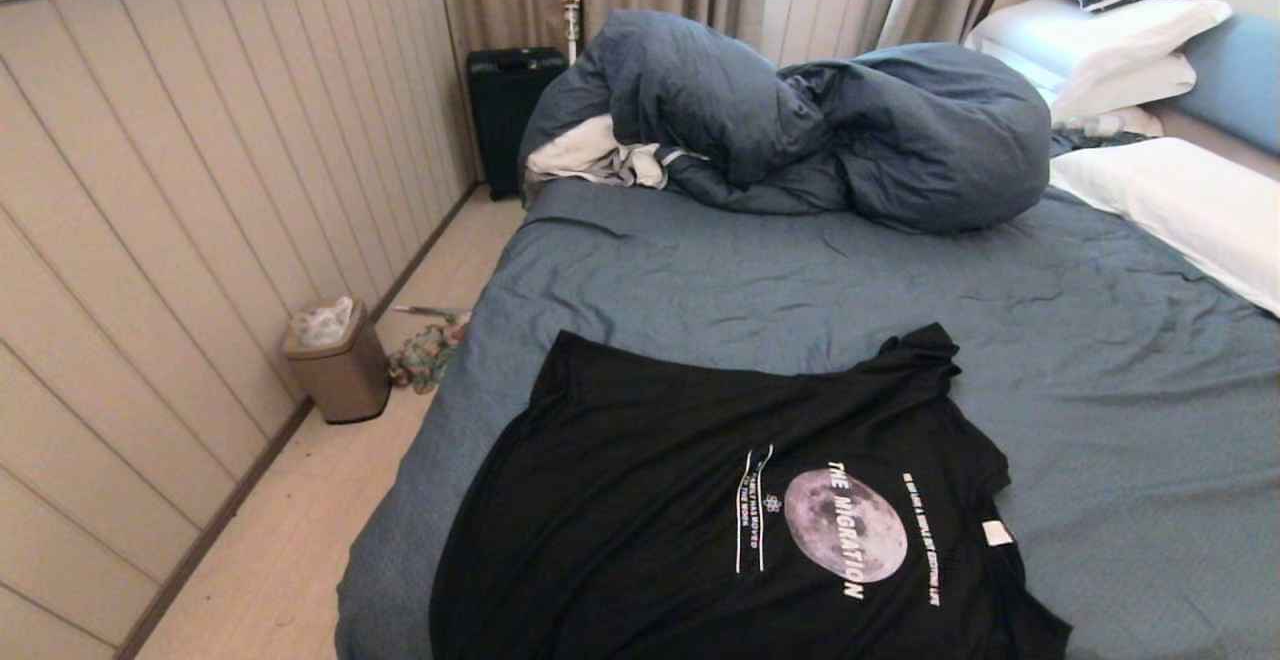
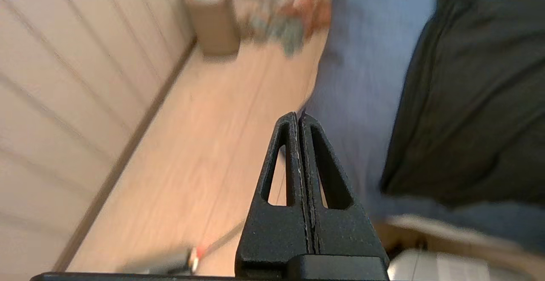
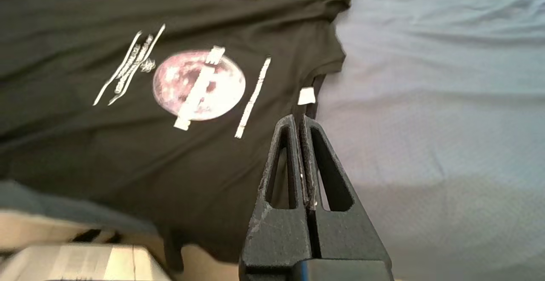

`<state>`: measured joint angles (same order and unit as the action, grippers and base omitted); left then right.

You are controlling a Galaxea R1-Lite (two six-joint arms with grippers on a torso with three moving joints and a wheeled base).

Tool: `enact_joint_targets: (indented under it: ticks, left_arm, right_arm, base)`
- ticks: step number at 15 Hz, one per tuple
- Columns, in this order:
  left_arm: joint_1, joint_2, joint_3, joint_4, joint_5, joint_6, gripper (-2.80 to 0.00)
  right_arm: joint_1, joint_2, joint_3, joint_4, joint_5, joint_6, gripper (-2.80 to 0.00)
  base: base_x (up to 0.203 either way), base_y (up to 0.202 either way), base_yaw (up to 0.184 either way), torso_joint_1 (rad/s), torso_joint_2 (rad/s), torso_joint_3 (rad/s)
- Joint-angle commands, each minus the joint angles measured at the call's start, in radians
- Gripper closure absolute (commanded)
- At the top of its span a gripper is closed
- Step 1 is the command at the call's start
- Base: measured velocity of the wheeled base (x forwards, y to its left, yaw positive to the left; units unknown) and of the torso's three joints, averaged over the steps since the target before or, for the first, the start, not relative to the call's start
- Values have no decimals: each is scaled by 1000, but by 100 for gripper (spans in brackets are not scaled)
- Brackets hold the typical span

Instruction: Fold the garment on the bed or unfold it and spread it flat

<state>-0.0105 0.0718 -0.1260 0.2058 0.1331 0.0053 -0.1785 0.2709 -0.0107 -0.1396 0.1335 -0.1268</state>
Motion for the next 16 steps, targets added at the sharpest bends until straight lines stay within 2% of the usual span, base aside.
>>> enact_joint_targets:
  ticks: [1,2,4,5,7,8,10,13,15,16]
  left_arm:
    - [7,-71,6,-7,-44,2,0]
    - [7,-70,23,-16,-77,18,0]
    - [7,-70,59,-51,-149,137,0]
    - [7,-70,72,-77,-162,150,0]
    - [6,-72,83,-109,-165,113,0]
    - [7,-72,83,-111,-158,89,0]
    - [6,-72,83,-111,-159,90,0]
    - [6,-72,83,-111,-162,91,0]
    - [6,-72,83,-112,-161,86,0]
    - [6,-72,83,-112,-159,84,0]
  right_arm:
    - [-1,5,9,-9,-2,3,0]
    - [-1,5,9,-41,-3,3,0]
    - [0,4,10,-162,-1,3,0]
    - [2,5,11,-151,4,3,0]
    - [7,6,7,-17,60,7,0]
    - [10,3,4,10,89,13,0]
    - [13,-2,7,-23,89,-23,0]
    - [29,-3,6,-21,91,-24,0]
    - [165,1,5,-10,74,-39,0]
    - [219,2,6,2,18,-53,0]
  base:
    - [0,0,0,0,0,0]
    - [0,0,0,0,0,0]
    - [0,0,0,0,0,0]
    - [0,0,0,0,0,0]
    - [0,0,0,0,0,0]
    - [0,0,0,0,0,0]
    - [0,0,0,0,0,0]
    - [0,0,0,0,0,0]
    - [0,0,0,0,0,0]
    - [0,0,0,0,0,0]
